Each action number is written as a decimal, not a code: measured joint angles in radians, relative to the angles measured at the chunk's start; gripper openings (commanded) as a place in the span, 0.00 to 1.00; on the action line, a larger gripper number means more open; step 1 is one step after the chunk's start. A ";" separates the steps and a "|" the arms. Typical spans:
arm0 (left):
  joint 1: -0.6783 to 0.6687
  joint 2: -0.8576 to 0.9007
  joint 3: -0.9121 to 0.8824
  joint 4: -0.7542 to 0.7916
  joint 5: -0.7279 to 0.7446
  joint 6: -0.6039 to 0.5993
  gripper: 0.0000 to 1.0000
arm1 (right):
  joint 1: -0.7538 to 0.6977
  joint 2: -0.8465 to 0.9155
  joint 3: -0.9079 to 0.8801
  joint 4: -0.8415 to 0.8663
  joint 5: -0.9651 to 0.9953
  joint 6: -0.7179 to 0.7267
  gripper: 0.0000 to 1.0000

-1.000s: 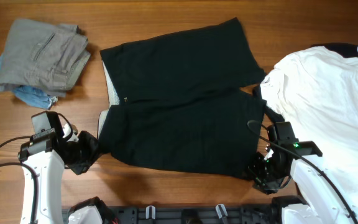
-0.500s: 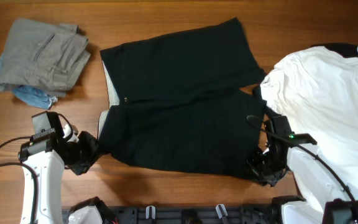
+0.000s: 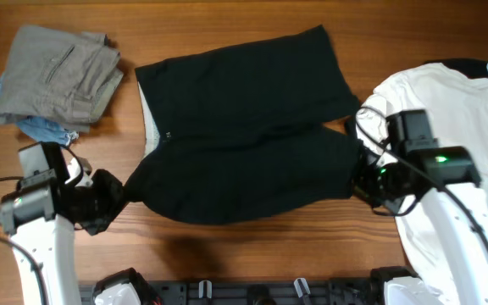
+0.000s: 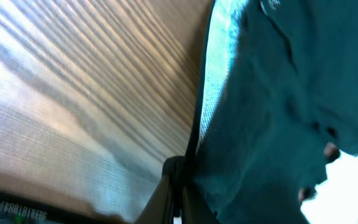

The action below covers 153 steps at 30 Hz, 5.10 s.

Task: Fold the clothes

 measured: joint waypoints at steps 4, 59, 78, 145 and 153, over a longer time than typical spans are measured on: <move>0.000 -0.096 0.119 -0.098 0.000 0.000 0.04 | 0.000 -0.018 0.264 -0.078 0.066 -0.020 0.04; -0.241 0.679 0.123 0.887 -0.114 0.157 0.47 | 0.029 0.799 0.546 0.795 -0.167 -0.161 0.04; -0.216 0.821 0.123 1.038 -0.060 0.256 0.07 | 0.029 0.799 0.546 0.793 -0.167 -0.161 0.04; -0.217 0.779 0.130 0.987 0.026 0.265 0.04 | 0.029 0.799 0.546 0.743 -0.147 -0.180 0.04; -0.217 0.779 0.130 0.957 0.030 0.270 0.37 | 0.029 0.799 0.546 0.742 -0.147 -0.180 0.05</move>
